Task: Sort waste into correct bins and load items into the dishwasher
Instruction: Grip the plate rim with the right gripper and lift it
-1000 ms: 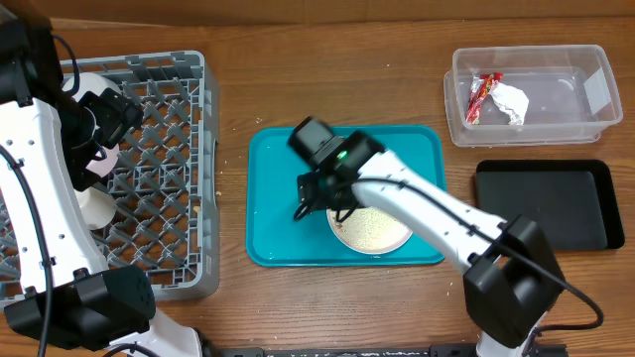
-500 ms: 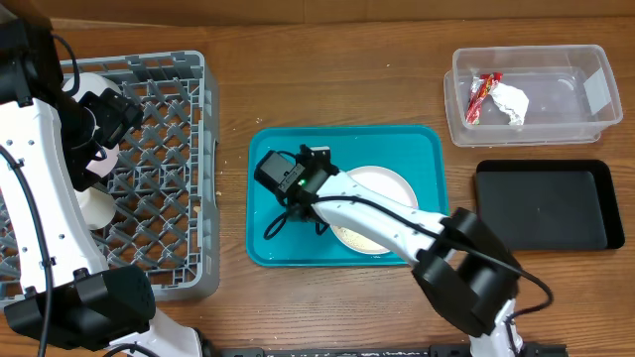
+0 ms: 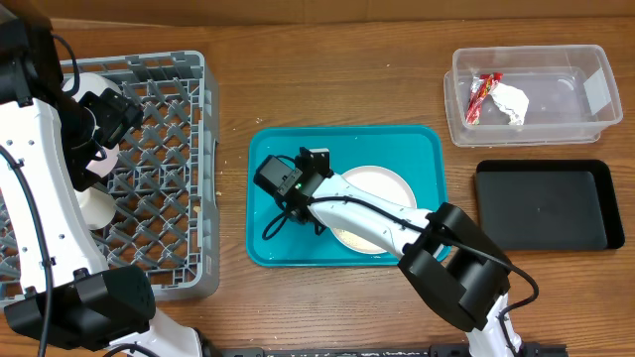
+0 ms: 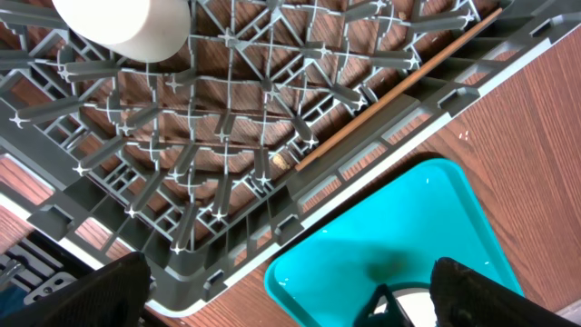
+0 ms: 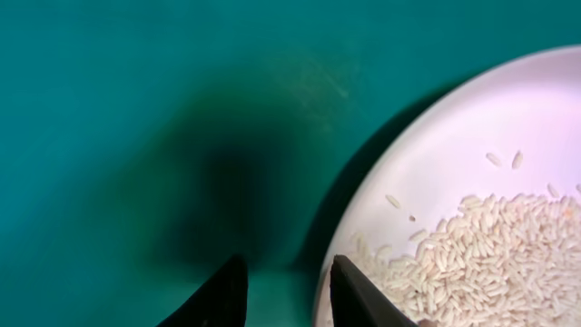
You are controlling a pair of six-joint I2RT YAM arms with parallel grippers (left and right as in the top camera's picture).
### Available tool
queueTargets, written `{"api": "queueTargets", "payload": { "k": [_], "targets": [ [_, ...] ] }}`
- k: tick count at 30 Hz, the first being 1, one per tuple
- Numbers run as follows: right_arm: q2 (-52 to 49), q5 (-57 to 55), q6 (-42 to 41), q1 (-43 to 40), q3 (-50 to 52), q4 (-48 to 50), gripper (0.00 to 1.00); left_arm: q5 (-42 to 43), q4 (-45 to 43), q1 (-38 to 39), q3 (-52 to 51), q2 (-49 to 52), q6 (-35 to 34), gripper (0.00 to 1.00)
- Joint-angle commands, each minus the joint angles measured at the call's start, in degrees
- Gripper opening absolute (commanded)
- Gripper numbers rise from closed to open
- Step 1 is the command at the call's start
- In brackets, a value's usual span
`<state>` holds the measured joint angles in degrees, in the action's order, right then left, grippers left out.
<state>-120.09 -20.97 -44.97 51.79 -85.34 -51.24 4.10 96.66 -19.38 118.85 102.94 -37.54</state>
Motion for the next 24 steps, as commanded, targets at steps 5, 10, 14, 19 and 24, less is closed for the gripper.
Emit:
{"api": "queueTargets", "payload": {
  "k": [5,10,14,19,24],
  "targets": [
    [-0.2,-1.9,-0.3,0.3,3.2,0.5,0.23,0.0,0.2,0.0,0.2,-0.3,0.1,1.00],
    [-0.2,-2.4,-0.3,0.3,1.6,-1.8,0.06,0.0,0.2,0.0,0.2,-0.3,0.1,1.00],
    [-0.2,-4.5,-0.1,0.3,0.3,-4.0,0.04,0.0,0.2,0.0,0.2,-0.3,0.1,1.00],
    [-0.2,-6.8,0.0,0.3,0.0,-6.1,0.04,0.0,0.2,0.0,0.2,-0.3,0.1,1.00],
    [-0.2,-10.0,0.0,0.3,-0.3,-9.0,0.04,0.0,0.2,0.0,0.2,-0.3,0.1,1.00]
  ]
}}
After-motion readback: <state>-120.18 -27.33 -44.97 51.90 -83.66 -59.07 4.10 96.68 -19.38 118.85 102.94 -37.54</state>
